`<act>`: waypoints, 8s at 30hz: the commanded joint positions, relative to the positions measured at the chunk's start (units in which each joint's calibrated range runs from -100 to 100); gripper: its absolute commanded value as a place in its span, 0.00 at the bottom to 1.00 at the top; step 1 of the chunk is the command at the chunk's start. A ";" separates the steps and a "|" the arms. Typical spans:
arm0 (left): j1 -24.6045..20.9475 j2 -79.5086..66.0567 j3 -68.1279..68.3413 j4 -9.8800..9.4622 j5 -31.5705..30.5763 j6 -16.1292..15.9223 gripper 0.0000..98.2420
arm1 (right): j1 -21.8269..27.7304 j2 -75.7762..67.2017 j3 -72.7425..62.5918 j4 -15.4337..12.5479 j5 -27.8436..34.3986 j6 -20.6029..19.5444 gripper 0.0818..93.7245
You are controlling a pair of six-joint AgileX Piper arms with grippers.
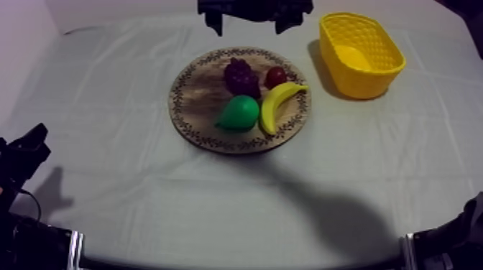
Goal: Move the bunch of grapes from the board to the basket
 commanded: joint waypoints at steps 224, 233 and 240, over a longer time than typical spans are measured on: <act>0.01 0.00 -0.03 0.02 -0.02 -0.02 0.00 | 24.12 -48.28 81.51 8.31 -52.65 9.76 0.20; 0.01 0.00 -0.03 0.02 -0.02 -0.01 0.00 | 23.80 -74.38 102.95 3.95 -52.43 15.01 0.09; 0.01 0.00 -0.03 0.02 -0.02 -0.02 0.00 | 25.28 -93.24 114.96 1.28 -50.73 18.66 0.04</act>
